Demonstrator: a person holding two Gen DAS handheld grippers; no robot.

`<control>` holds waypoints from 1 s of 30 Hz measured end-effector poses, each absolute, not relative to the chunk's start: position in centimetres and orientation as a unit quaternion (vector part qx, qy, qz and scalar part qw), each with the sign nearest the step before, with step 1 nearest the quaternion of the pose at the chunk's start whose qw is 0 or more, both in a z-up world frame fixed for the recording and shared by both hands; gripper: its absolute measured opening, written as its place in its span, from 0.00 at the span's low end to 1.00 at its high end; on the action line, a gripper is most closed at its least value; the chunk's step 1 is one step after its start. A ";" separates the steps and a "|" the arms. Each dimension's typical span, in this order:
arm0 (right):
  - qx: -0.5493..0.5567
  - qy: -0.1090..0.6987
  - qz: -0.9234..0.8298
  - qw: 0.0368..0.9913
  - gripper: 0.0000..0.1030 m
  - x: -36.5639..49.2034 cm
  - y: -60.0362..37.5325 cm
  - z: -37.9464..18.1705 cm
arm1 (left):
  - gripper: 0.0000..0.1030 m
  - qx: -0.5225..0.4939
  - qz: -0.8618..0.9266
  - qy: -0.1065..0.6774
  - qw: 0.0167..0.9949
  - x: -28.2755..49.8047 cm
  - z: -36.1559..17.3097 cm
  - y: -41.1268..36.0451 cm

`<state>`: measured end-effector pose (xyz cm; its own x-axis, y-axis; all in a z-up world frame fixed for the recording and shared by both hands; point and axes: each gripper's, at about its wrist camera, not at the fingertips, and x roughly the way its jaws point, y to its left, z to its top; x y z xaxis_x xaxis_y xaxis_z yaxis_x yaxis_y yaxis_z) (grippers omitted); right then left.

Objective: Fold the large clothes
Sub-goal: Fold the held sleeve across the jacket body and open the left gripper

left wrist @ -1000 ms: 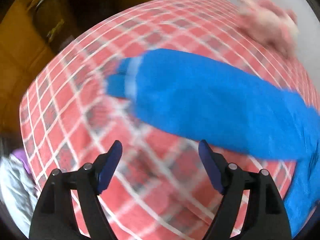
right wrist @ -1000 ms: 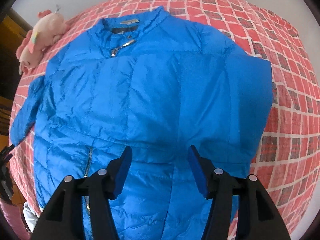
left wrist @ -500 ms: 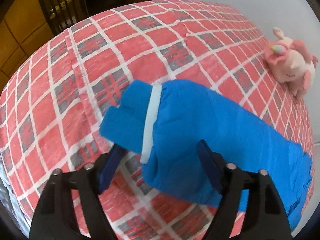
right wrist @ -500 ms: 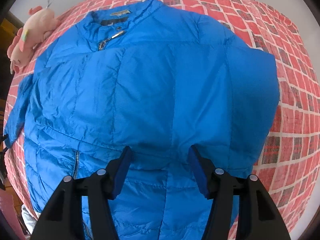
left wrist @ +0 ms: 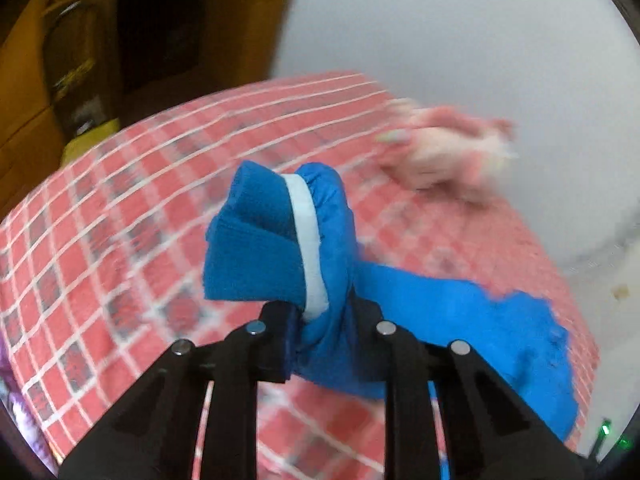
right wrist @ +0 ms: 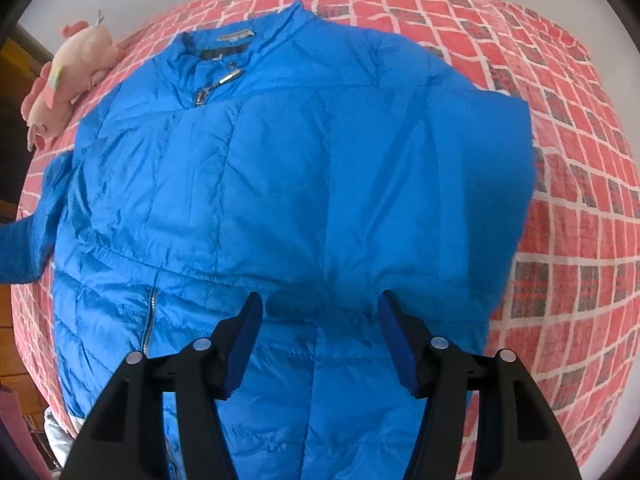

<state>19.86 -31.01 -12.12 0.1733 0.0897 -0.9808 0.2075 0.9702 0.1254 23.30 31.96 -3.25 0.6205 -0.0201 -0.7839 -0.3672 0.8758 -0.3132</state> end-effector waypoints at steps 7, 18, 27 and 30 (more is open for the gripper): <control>0.120 0.636 -0.046 0.761 0.58 18.5 -32.2 -11.9 | 0.17 -0.170 -0.046 0.412 0.894 23.8 1.3 18.1; 0.129 0.634 -0.042 0.762 0.58 18.2 -32.8 -12.4 | 0.17 -0.082 -0.149 0.485 0.858 27.3 -5.5 1.0; 0.134 0.635 -0.035 0.760 0.59 18.6 -33.3 -13.1 | 0.32 -0.044 -0.180 0.544 0.819 28.1 -11.4 -1.4; 0.135 0.636 -0.034 0.759 0.59 18.7 -33.3 -13.2 | 0.54 -0.073 -0.243 0.525 0.813 26.3 -9.2 -0.8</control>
